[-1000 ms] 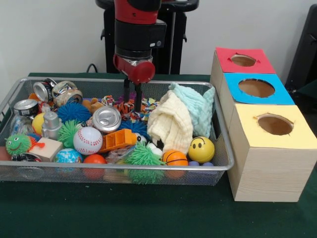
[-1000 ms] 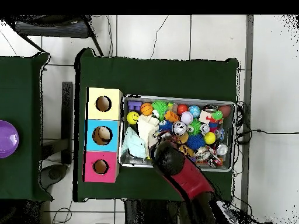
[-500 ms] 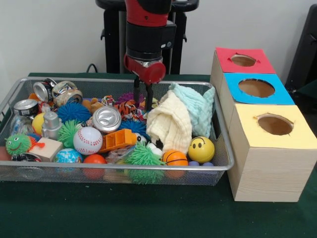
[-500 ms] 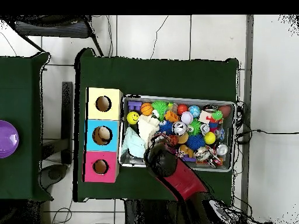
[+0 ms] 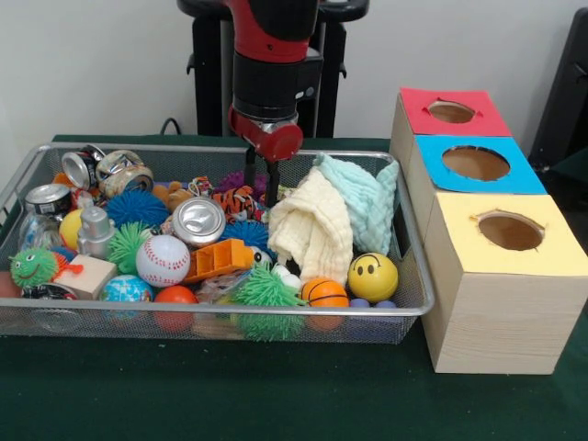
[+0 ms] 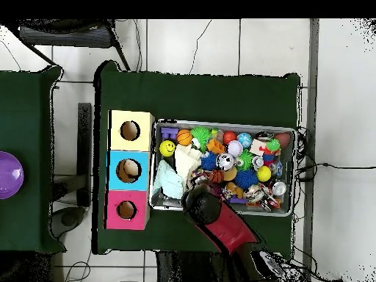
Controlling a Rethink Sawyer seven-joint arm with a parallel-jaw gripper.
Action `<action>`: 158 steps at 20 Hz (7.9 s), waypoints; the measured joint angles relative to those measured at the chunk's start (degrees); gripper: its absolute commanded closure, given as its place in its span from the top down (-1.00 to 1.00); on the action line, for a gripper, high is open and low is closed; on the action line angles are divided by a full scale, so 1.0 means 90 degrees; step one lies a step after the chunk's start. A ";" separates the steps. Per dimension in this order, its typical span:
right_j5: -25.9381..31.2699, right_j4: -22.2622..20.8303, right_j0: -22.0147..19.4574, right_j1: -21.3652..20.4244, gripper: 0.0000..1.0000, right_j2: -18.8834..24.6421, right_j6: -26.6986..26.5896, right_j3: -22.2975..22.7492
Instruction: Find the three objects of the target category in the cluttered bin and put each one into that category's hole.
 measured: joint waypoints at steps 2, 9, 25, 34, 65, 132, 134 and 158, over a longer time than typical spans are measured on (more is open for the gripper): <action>0.0046 0.0021 0.0141 -0.0007 1.00 -0.0142 0.0000 -0.0028; 0.0582 0.0051 0.0676 -0.0206 1.00 -0.0657 0.0000 -0.0082; 0.0530 0.0055 -0.0498 -0.0221 1.00 -0.0208 0.0000 -0.0193; 0.0513 0.0055 -0.0654 -0.0145 1.00 0.0080 0.0000 -0.0215; -0.0488 -0.0037 -0.0522 0.0497 -1.00 0.0604 0.0000 -0.0365; 0.0355 -0.0777 -0.0404 -0.0992 1.00 0.0571 0.0000 -0.0523; 0.0355 -0.0778 -0.0295 -0.0987 1.00 0.0483 0.0000 -0.0542; 0.0352 -0.0980 -0.0615 -0.0445 1.00 -0.0091 0.0000 -0.0637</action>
